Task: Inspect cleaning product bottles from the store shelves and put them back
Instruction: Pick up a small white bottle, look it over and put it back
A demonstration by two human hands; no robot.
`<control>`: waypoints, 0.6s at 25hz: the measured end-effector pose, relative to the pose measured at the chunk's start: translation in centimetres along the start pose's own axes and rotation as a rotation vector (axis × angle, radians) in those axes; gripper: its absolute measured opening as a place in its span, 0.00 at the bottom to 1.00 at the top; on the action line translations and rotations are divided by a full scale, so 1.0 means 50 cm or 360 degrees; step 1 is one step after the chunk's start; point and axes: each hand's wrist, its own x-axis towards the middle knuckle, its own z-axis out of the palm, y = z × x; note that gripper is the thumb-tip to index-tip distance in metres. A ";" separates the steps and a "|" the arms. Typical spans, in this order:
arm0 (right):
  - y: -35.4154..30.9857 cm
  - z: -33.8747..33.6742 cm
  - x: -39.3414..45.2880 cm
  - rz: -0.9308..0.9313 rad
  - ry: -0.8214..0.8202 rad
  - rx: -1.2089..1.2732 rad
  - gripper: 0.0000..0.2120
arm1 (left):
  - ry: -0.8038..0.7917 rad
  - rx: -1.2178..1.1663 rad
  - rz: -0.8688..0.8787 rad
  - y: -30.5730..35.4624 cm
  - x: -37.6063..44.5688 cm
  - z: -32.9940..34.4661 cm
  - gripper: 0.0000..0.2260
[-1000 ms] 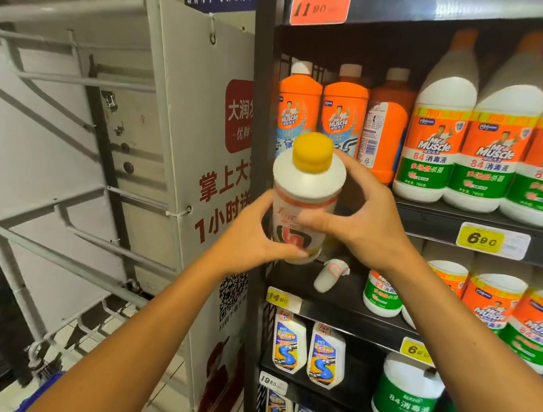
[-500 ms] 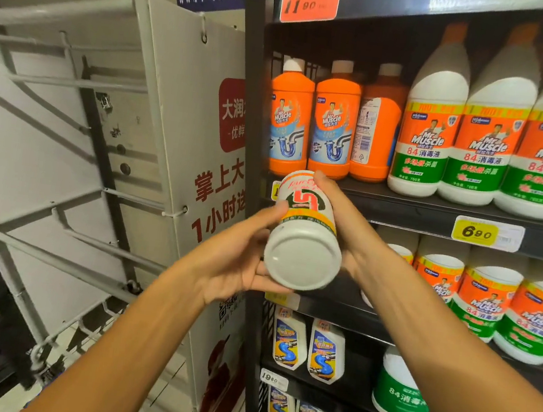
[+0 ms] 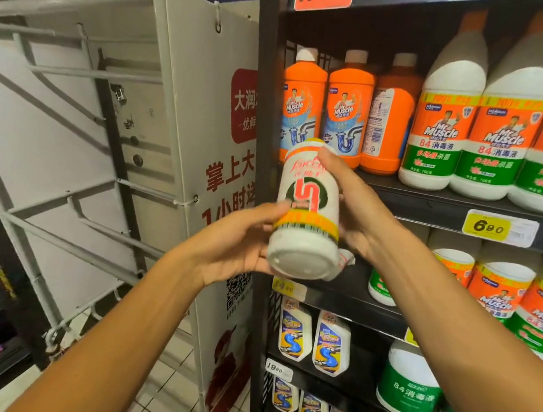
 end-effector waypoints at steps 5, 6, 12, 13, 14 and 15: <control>0.015 -0.023 -0.011 -0.0331 -0.0049 -0.0347 0.21 | 0.0011 0.0262 0.0139 -0.040 0.029 -0.035 0.34; 0.017 -0.030 -0.010 -0.0359 -0.0087 -0.0333 0.21 | 0.0045 0.0319 0.0177 -0.047 0.035 -0.036 0.35; 0.025 -0.057 0.004 -0.0379 -0.0182 -0.0320 0.24 | 0.0099 0.0453 0.0259 -0.064 0.053 -0.040 0.25; 0.023 -0.058 0.006 -0.0368 -0.0196 -0.0338 0.24 | 0.0106 0.0458 0.0265 -0.065 0.056 -0.041 0.23; 0.022 -0.060 0.007 -0.0360 -0.0209 -0.0359 0.24 | 0.0114 0.0469 0.0274 -0.068 0.058 -0.041 0.22; 0.021 -0.062 0.008 -0.0357 -0.0222 -0.0388 0.25 | 0.0123 0.0482 0.0287 -0.072 0.060 -0.041 0.22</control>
